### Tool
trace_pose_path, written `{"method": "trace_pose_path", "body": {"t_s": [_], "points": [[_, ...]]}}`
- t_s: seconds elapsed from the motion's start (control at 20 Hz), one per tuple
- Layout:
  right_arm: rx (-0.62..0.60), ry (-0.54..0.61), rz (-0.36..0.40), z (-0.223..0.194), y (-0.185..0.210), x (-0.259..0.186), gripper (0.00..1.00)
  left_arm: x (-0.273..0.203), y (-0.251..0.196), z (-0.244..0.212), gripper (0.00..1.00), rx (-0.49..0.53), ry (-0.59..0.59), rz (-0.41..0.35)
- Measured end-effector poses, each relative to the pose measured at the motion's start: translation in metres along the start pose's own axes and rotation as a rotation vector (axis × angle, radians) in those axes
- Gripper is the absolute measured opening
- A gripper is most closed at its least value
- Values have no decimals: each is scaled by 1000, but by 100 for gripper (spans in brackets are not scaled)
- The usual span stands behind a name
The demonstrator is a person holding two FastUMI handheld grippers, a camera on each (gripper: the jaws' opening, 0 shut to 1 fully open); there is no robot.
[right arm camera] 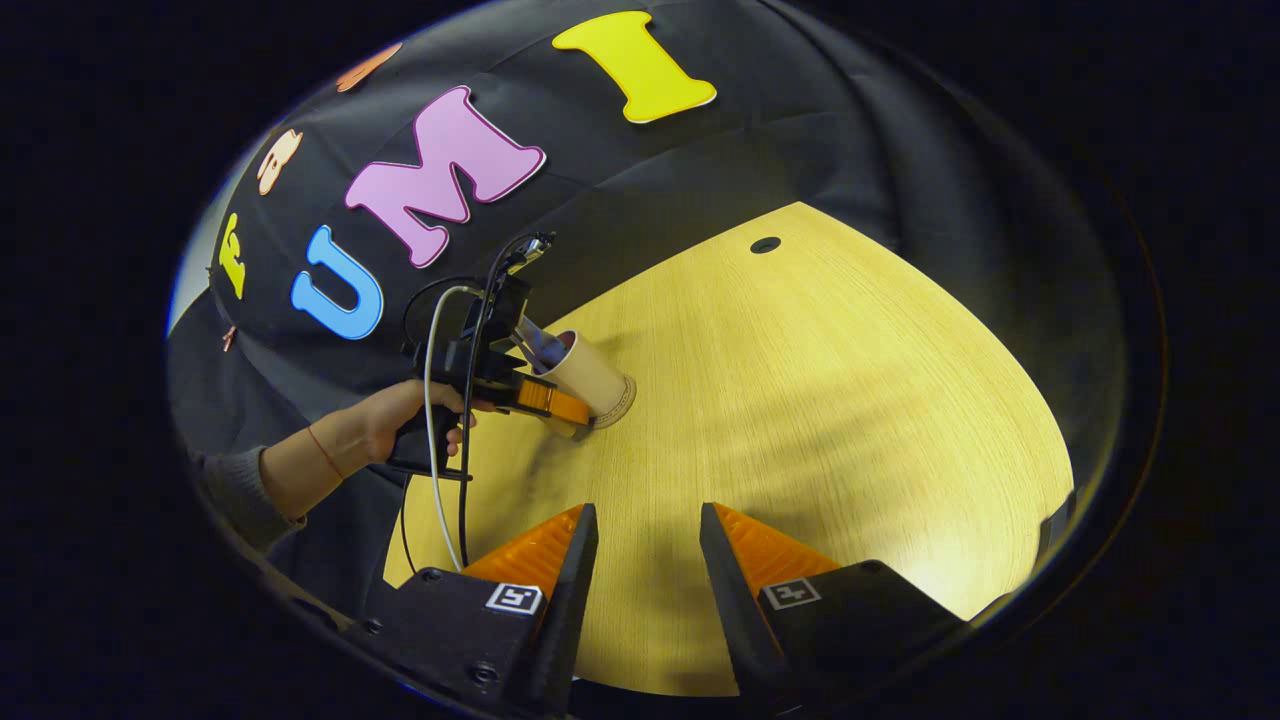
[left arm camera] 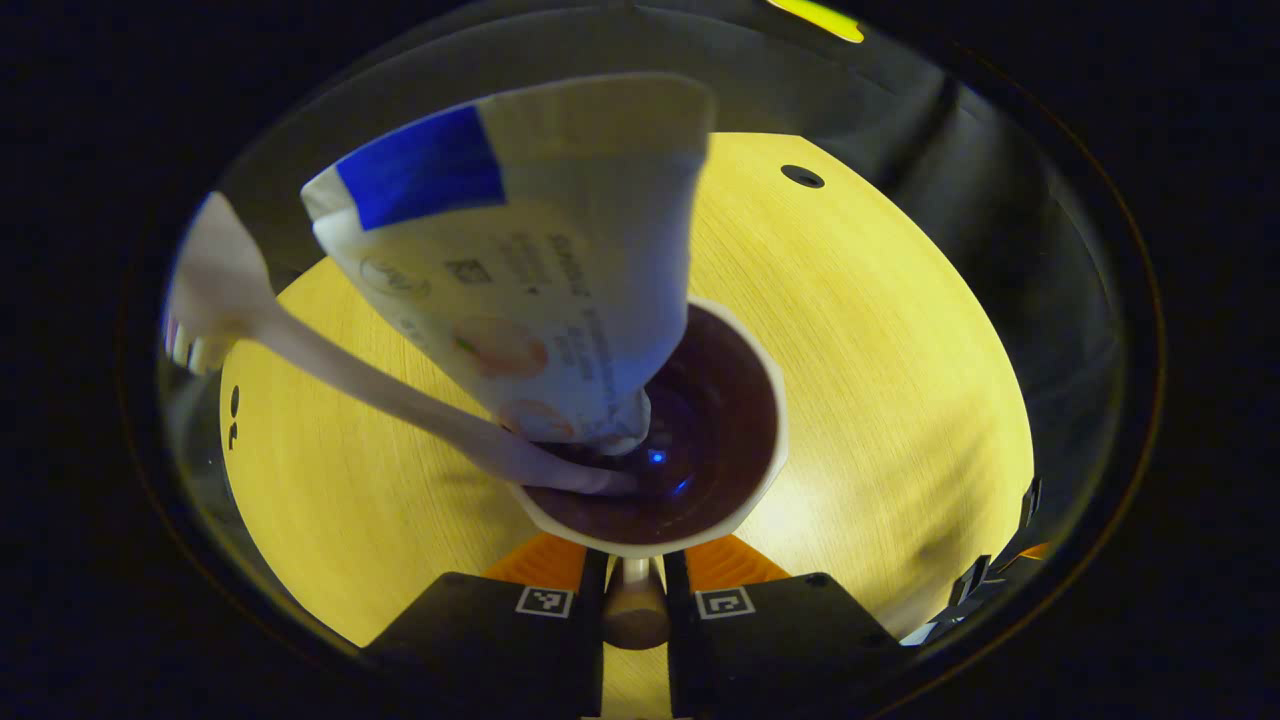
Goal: Put the toothbrush and toothpaste on the desktop into the cup, then pick up the cup and place it on the coaster on the desktop.
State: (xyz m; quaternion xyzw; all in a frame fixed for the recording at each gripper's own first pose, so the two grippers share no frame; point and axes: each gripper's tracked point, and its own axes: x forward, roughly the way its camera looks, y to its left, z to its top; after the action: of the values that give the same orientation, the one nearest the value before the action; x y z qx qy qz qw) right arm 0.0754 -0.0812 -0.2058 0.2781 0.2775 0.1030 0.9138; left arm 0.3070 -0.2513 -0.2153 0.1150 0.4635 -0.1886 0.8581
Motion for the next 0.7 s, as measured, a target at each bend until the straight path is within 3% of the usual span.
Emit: {"method": "trace_pose_path", "body": {"t_s": [0.15, 0.25, 0.4, 0.45, 0.5, 0.55, 0.6, 0.7], "points": [[7, 1, -6, 0, 0, 0, 64, -9, -3, 0, 29, -8, -22, -11], [14, -1, -9, 1, 2, 1, 64, -16, -4, 1, 45, -4, -41, -20], [7, -7, -23, 6, 5, 0, 65, -25, -4, 6, 44, -11, -90, -32], [4, -9, -24, 8, 7, 0, 67, -31, -4, 6, 53, -16, -107, -34], [3, -11, -22, 8, 11, 0, 69, -38, -5, 7, 46, -19, -127, -39], [0, -13, -22, 10, 15, -2, 71, -43, -6, 10, 47, -17, -149, -49], [-4, -17, -21, 13, 20, -2, 73, -51, -6, 11, 53, -12, -169, -56], [-17, -23, -22, 15, 31, -5, 73, -70, -3, 12, 47, -1, -222, -54]]}}
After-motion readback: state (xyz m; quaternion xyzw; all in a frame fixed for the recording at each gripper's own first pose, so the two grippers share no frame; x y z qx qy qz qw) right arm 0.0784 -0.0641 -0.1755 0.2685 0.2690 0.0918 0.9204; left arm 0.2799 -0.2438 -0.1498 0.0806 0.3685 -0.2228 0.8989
